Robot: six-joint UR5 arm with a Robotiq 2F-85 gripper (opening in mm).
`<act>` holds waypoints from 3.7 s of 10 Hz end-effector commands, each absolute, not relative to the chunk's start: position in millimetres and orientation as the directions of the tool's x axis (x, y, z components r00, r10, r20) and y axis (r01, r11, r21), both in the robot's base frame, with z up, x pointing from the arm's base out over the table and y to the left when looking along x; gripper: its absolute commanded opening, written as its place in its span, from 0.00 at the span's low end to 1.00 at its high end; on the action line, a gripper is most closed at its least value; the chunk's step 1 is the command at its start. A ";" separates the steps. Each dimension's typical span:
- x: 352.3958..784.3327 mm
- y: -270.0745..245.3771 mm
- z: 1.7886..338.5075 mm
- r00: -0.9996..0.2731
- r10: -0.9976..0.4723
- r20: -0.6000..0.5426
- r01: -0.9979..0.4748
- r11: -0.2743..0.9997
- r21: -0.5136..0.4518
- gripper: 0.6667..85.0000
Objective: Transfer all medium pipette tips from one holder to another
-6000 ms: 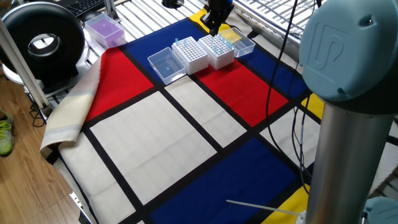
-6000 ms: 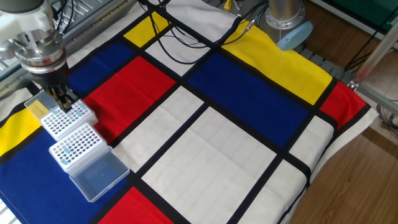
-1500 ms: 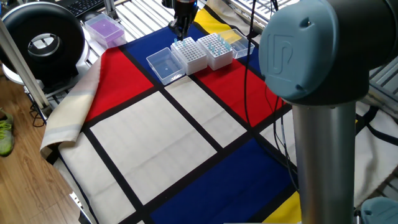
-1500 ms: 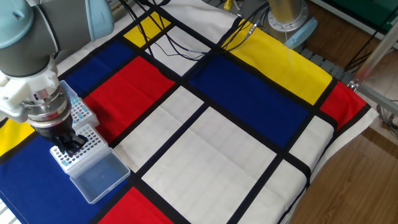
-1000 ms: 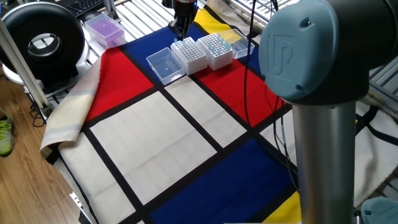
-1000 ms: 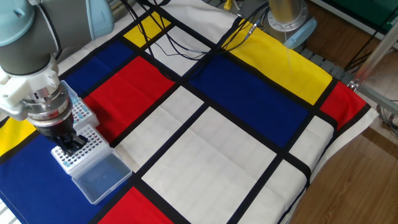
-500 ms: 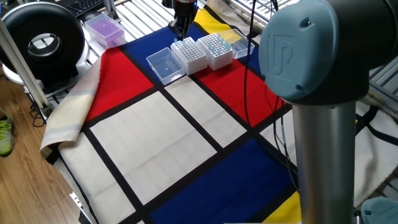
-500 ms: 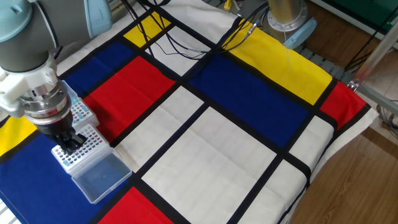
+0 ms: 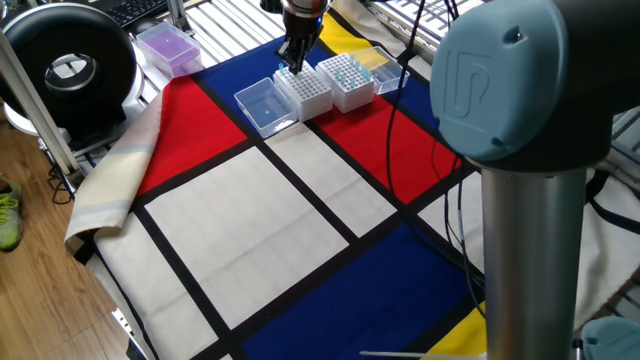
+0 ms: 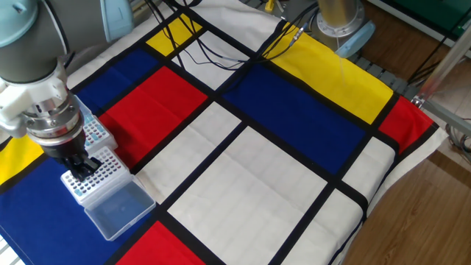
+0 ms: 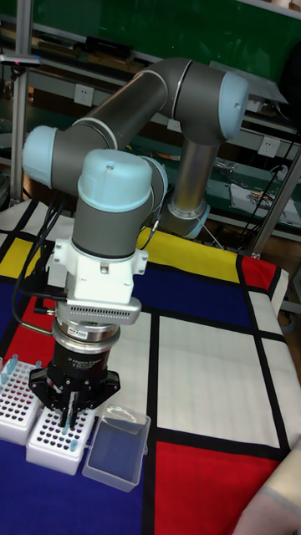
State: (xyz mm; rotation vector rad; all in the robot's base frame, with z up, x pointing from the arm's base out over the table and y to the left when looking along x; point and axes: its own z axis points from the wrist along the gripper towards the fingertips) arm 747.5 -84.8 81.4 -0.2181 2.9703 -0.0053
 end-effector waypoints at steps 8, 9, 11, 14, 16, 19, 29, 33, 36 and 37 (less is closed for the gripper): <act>739.0 -117.0 132.6 -0.981 -0.138 -0.134 -0.129 0.989 -0.069 0.01; 741.7 -118.7 136.8 -0.979 -0.148 -0.143 -0.138 0.988 -0.075 0.01; 741.8 -131.0 142.6 -0.975 -0.168 -0.144 -0.154 0.983 -0.101 0.01; 733.0 -163.5 139.5 -0.966 -0.214 -0.144 -0.201 0.974 -0.104 0.01; 724.8 -175.5 134.8 -0.966 -0.215 -0.145 -0.202 0.974 -0.101 0.01; 717.0 -173.6 128.6 -0.969 -0.190 -0.155 -0.181 0.981 -0.072 0.01; 708.7 -163.6 117.5 -0.973 -0.142 -0.180 -0.133 0.989 -0.059 0.01; 704.4 -161.8 116.2 -0.975 -0.135 -0.176 -0.127 0.990 -0.053 0.01; 701.9 -161.2 117.3 -0.975 -0.133 -0.176 -0.126 0.991 -0.054 0.01; 701.0 -161.1 117.0 -0.975 -0.133 -0.176 -0.126 0.991 -0.054 0.01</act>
